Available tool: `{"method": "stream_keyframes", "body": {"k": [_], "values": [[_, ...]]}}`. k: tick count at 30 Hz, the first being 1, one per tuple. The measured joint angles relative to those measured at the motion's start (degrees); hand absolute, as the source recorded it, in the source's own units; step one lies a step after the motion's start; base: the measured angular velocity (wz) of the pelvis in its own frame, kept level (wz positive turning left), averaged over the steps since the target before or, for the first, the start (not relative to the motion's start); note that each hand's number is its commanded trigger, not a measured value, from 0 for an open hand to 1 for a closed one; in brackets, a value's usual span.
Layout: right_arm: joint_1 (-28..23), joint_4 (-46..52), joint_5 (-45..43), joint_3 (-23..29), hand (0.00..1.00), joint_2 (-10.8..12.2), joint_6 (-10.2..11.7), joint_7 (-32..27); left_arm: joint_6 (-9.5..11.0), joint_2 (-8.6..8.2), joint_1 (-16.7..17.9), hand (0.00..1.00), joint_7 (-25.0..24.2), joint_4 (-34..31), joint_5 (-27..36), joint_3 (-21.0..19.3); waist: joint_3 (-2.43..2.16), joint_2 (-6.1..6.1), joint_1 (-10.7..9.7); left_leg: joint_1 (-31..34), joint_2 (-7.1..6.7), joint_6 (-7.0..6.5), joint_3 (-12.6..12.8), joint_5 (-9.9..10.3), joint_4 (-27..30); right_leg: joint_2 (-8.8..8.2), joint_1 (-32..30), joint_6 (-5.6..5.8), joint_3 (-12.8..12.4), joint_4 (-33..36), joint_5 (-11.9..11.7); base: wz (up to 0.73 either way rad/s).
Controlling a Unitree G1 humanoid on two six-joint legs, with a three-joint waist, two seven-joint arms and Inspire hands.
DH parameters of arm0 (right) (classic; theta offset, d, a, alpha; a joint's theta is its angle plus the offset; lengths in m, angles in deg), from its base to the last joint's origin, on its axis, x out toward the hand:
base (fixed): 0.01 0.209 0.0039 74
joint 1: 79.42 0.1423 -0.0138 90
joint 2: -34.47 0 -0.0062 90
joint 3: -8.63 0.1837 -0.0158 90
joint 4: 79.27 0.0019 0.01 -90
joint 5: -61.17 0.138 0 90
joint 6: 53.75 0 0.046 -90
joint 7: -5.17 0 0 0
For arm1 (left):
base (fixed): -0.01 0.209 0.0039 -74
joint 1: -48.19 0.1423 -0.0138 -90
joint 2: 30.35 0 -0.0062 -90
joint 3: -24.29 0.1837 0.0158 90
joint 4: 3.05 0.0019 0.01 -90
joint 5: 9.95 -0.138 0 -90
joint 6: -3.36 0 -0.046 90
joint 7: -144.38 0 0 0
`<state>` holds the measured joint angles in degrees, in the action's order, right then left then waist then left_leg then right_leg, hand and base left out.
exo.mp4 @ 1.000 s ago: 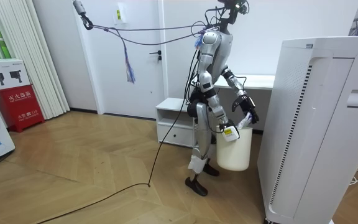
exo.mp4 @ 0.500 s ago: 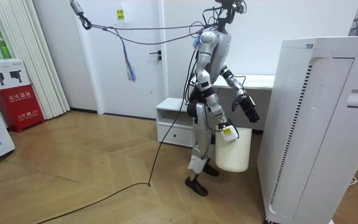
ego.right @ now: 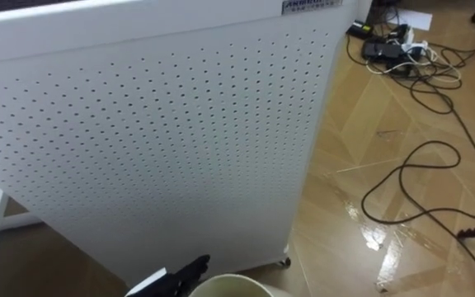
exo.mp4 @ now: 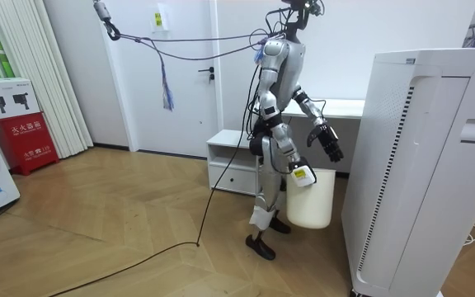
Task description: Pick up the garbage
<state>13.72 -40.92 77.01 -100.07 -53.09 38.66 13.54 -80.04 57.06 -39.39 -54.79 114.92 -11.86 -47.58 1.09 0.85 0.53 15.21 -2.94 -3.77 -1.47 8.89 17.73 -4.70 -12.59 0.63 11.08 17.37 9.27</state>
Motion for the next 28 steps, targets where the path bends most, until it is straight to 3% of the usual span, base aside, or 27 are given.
{"method": "stream_keyframes", "body": {"k": [3, 5, 7, 11, 13, 15, 19, 22, 25, 28], "values": [[-2.41, -0.14, 0.16, 2.19, 1.0, -0.17, 0.27, -0.19, 0.28, -0.01, 3.59, 0.0, 2.2, 0.99, 0.14, -2.03, -0.34, -0.24, 0.02, -2.54, 0.04, 0.08, -0.07, -0.04, -1.76, 0.27, 2.45, 0.13, 0.0, -2.01, -0.19, 0.0], [-4.61, -1.63, 0.21, 3.96, 1.0, -0.18, 0.75, -0.16, 1.05, -0.48, 6.82, 0.0, 4.06, 4.26, 1.04, -4.39, -0.83, -0.76, 0.04, -5.3, 0.12, 0.09, 0.2, -0.04, -3.58, 0.45, 5.03, 0.17, -0.08, -3.43, -0.16, 0.0], [-6.71, -1.97, 1.99, 5.48, 1.0, -0.16, 0.96, -0.2, 1.2, -0.66, 8.92, 0.0, 5.39, 7.73, 5.8, -5.59, -1.08, -1.13, 0.02, -7.32, 0.16, 0.14, 0.26, -0.01, -4.78, 0.6, 6.95, 0.25, -0.15, -4.46, -0.11, 0.0], [-9.2, -5.92, 4.72, 8.77, 1.0, 0.35, 1.51, -0.75, 2.4, -1.87, 11.88, 0.0, 9.92, 19.69, 12.58, -10.06, -1.03, -1.87, -0.01, -12.19, 0.23, 0.32, 0.48, 0.04, -7.5, 0.89, 11.3, 0.44, -0.54, -6.46, 0.12, -0.05], [-9.61, -8.56, 6.57, 9.34, 1.0, 0.56, 1.86, -0.75, 2.87, -2.26, 12.47, 0.0, 11.83, 24.01, 15.37, -11.63, -0.87, -2.55, 0.1, -13.85, 0.26, 0.36, 0.75, 0.06, -8.35, 1.0, 12.52, 0.52, -0.97, -6.94, 0.18, -0.06], [-9.51, -11.29, 7.0, 11.82, 1.0, 1.77, 2.03, -0.77, 3.2, -3.04, 12.51, 0.0, 13.59, 27.68, 17.93, -13.56, -1.01, -2.67, 0.12, -14.56, 0.26, 0.44, 0.76, 0.24, -8.45, 1.18, 13.59, 0.56, -1.46, -7.79, 0.22, -0.03], [-10.38, -14.2, 9.56, 14.76, 1.0, 4.32, 2.77, -1.53, 4.0, -4.01, 13.36, 0.0, 15.25, 30.33, 21.12, -16.08, -0.81, -3.51, 0.31, -15.93, 0.39, 0.55, 1.06, 0.56, -8.72, 1.35, 14.7, 0.57, -1.54, -7.94, 0.21, -0.05], [-10.94, -15.79, 10.86, 15.16, 1.0, 4.77, 3.02, -1.61, 4.06, -4.36, 11.97, 0.0, 15.3, 33.89, 23.62, -16.81, -0.76, -3.61, 0.83, -16.78, 0.48, 0.53, 1.27, 0.76, -8.83, 1.38, 15.48, 0.57, -1.84, -7.89, 0.21, -0.08], [-10.96, -16.98, 10.9, 16.18, 1.0, 5.09, 2.88, -1.6, 2.72, -5.32, 11.38, 0.0, 16.11, 36.86, 24.95, -18.84, -0.9, -3.23, 1.1, -17.3, 0.47, 0.49, 1.53, 1.11, -8.88, 1.52, 15.83, 0.61, -2.56, -7.88, 0.24, -0.1], [-10.98, -17.26, 10.85, 17.35, 1.0, 5.14, 1.77, -1.68, 1.0, -6.14, 11.28, 0.0, 16.28, 38.13, 25.1, -21.69, -0.75, -3.1, 1.34, -17.97, 0.46, 0.49, 2.2, 1.37, -8.95, 1.67, 16.42, 0.61, -3.01, -7.98, 0.24, -0.09]]}}
